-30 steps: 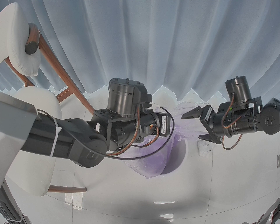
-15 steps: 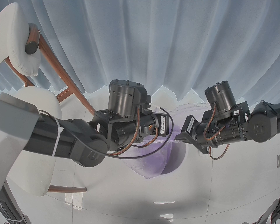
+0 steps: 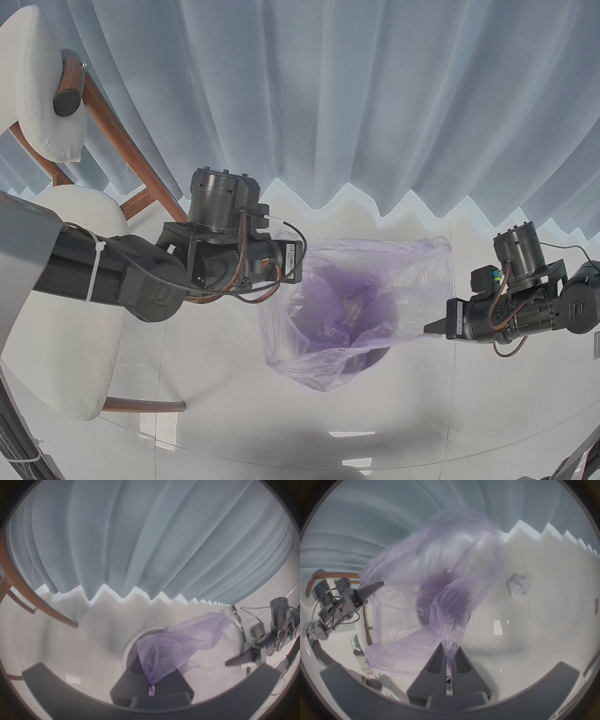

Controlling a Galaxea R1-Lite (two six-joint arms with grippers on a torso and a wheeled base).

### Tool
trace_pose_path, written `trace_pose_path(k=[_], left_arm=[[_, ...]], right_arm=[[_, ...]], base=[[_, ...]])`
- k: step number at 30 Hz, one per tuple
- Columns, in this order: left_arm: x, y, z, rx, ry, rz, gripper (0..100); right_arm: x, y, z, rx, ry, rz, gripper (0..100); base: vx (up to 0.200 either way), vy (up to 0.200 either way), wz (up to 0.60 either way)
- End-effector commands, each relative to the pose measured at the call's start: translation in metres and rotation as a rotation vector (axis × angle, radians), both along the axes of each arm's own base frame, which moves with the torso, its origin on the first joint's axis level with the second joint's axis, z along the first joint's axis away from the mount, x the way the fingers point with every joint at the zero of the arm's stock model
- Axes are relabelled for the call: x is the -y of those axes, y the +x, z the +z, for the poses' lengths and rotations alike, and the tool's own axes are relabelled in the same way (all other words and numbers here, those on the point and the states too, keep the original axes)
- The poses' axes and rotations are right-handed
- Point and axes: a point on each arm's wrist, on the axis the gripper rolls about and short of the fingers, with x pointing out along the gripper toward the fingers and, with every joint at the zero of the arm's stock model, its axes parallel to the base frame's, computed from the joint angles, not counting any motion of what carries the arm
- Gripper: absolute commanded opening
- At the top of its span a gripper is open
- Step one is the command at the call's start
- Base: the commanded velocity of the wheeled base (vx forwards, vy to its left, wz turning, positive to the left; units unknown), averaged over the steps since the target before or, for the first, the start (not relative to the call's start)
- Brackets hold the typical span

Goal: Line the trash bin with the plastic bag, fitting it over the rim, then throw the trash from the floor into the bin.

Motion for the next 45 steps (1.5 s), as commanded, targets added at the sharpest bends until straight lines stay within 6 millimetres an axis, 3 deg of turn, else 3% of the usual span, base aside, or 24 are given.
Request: trace_pose_path(k=[1,5,9,15,18,21,25,32,45], left_arm=[[-0.035,-0.006,0.004,-0.084,0.049,0.048,0],[-0.037,-0.013,-0.011,-0.133,0.089,0.054,0],[-0.034,-0.006,-0.016,-0.135,0.092,0.064,0],[-0.021,0.031,-0.026,-0.149,0.026,0.165,0],[-0.013,0.065,-0.038,-0.156,-0.042,0.244,0],[-0.020,0.084,-0.048,-0.164,-0.045,0.277,0],[-0.021,0.082,-0.057,-0.229,0.001,0.285,0],[-0.029,0.086,-0.076,-0.295,0.044,0.313,0],[-0.034,0.071,-0.103,-0.385,0.101,0.307,0]], right_arm=[[0.054,0.025,-0.002,0.096,-0.037,-0.006,0],[0.058,0.045,0.004,0.134,-0.038,-0.020,0],[0.056,0.067,0.014,0.182,-0.027,-0.031,0],[0.047,0.100,0.020,0.233,-0.017,-0.024,0],[0.044,0.124,0.013,0.242,-0.018,-0.030,0],[0.043,0.141,0.006,0.242,-0.019,-0.038,0],[0.042,0.146,-0.002,0.226,-0.025,-0.037,0],[0.040,0.156,-0.034,0.174,-0.032,-0.036,0],[0.050,0.147,-0.069,0.127,-0.041,-0.046,0]], base=[[0.000,0.000,0.00],[0.000,0.000,0.00],[0.000,0.000,0.00],[0.000,0.000,0.00],[0.000,0.000,0.00],[0.000,0.000,0.00],[0.000,0.000,0.00],[0.000,0.000,0.00],[0.000,0.000,0.00]])
